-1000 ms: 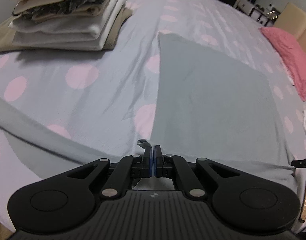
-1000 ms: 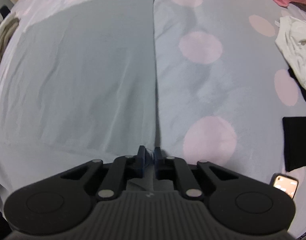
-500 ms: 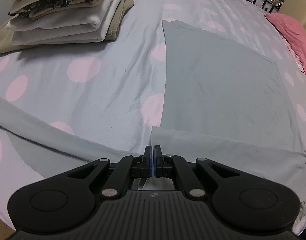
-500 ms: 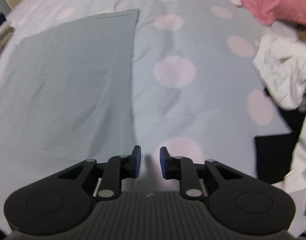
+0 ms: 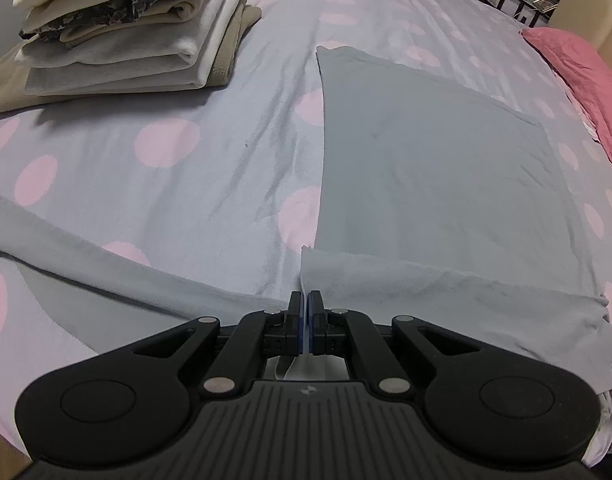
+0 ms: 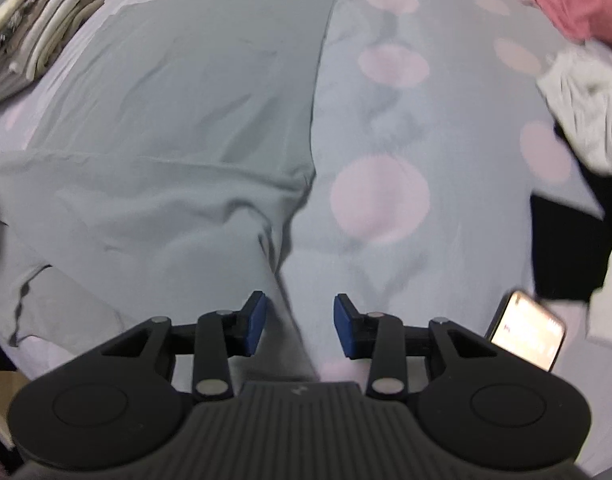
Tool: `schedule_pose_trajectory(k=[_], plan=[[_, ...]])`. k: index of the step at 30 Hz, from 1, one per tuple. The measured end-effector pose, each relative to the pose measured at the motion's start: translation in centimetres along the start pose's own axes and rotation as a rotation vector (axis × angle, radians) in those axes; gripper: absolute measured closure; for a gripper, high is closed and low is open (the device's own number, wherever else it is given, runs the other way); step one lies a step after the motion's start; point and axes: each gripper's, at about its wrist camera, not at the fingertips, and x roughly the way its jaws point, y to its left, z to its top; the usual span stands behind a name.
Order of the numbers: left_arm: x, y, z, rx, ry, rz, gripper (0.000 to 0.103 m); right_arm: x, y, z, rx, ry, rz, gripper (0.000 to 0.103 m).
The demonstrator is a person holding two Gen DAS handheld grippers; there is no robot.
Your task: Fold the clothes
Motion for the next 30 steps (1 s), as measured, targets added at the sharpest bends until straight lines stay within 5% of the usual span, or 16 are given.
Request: schedule_pose_trajectory(k=[4,6,11,15,19,21,23,30], plan=[[0.0,-0.1,0.0,0.005,-0.005,0.003,0.103,1.5,-1.4,-1.3,0.074,0.057,0.056,0.064],[-0.3,0.0,0.0,-0.003,-0.018,-0.006,0.103,1.5,-2.1,-1.8,0.132,0.071,0.105,0.097],[-1.2,-0.2,-0.1,0.003,-0.041,-0.029,0.103,-2.0,-2.2,-2.1,0.125,0.021,0.089,0.098],[0.1,-0.7,-0.7,0.052,0.009,0.045,0.103,-0.3,-2.0,-3.5,0.043,0.123,-0.077,0.099],[0.6,-0.2,-1.0,0.021,0.03,0.006,0.103,-1.0,-1.7,-2.9,0.028,0.119,-0.075,0.097],[0.2,-0.1,-1.1,0.024,0.016,-0.005,0.102,-1.3,-1.6,-2.7,0.021,0.116,-0.074,0.086],[0.0,-0.2,-1.1,0.025,0.005,-0.018,0.102,-2.7,-1.7,-1.9,0.044,0.046,-0.066,0.065],[0.7,-2.4,-1.4,0.099,0.02,-0.027,0.102,-3.4,-1.7,2.2,0.143,-0.12,-0.011,0.067]])
